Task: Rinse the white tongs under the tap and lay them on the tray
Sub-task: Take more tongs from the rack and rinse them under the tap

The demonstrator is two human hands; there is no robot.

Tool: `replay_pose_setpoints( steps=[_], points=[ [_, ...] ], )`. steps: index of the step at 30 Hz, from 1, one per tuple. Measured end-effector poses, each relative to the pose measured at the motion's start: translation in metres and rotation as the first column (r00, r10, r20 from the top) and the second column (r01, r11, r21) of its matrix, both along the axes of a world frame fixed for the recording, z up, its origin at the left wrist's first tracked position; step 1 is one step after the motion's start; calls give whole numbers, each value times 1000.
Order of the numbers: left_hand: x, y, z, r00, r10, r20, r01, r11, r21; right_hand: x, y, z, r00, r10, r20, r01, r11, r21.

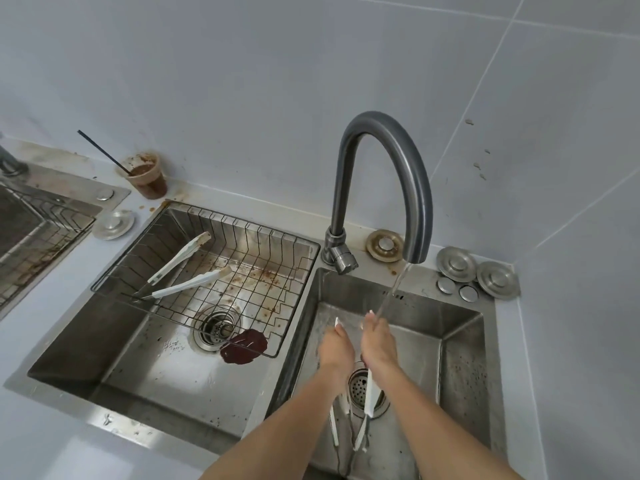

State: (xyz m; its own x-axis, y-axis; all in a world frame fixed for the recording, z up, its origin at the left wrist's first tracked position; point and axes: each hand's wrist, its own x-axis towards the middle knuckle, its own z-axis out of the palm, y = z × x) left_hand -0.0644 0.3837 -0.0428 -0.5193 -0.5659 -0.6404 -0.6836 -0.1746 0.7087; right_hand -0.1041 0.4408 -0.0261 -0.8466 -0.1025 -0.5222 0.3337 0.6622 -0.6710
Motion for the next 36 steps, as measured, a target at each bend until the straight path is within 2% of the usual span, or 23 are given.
replay_pose_setpoints(
  steps=[2, 4, 8, 11, 12, 13, 15, 17, 20, 23, 24, 27, 28, 31, 36],
  points=[
    [7, 1, -3, 999, 47, -26, -43, 989, 143, -1, -6, 1, 990, 139, 7, -139, 989, 51],
    [10, 4, -3, 996, 70, -53, -59, 981, 183, -2, -12, -1, 978, 205, 40, -207, 975, 81],
    [4, 16, 13, 996, 0, -84, 15, 984, 179, -6, -11, -1, 995, 3, 103, -17, 991, 133],
    [-7, 19, 22, 982, -174, -70, 179, 982, 61, -15, -1, 5, 989, -99, 114, 84, 988, 129],
    [-11, 18, 24, 967, -255, -22, 254, 967, -15, -19, 3, 7, 987, -119, 106, 106, 987, 118],
    [-16, 17, 24, 935, -350, 55, 354, 927, -121, -21, 7, 10, 983, -150, 104, 140, 985, 98],
    [-25, 15, 22, 823, -510, 252, 567, 765, -305, -22, 15, 14, 967, -219, 129, 218, 976, 17],
    [-32, 16, 20, 743, -573, 345, 669, 630, -394, -18, 22, 15, 949, -259, 179, 279, 956, -93],
    [-38, 16, 20, 720, -569, 397, 693, 567, -444, -10, 35, 15, 920, -272, 284, 348, 899, -267],
    [-42, 13, 19, 702, -563, 435, 709, 500, -496, -5, 47, 19, 903, -307, 300, 406, 837, -365],
    [-43, 11, 18, 706, -565, 427, 705, 510, -492, -3, 51, 20, 905, -311, 290, 405, 837, -368],
    [-41, 9, 16, 740, -602, 298, 670, 626, -399, 2, 57, 22, 913, -328, 242, 395, 858, -327],
    [-40, 11, 16, 717, -645, 263, 688, 596, -414, 4, 58, 22, 906, -344, 246, 411, 852, -323],
    [-40, 14, 14, 617, -737, 275, 731, 407, -548, 5, 59, 23, 870, -397, 292, 484, 802, -350],
    [-51, 4, 23, 702, -596, 389, 682, 404, -610, 1, 54, 31, 827, -498, 262, 561, 699, -443]
  ],
)
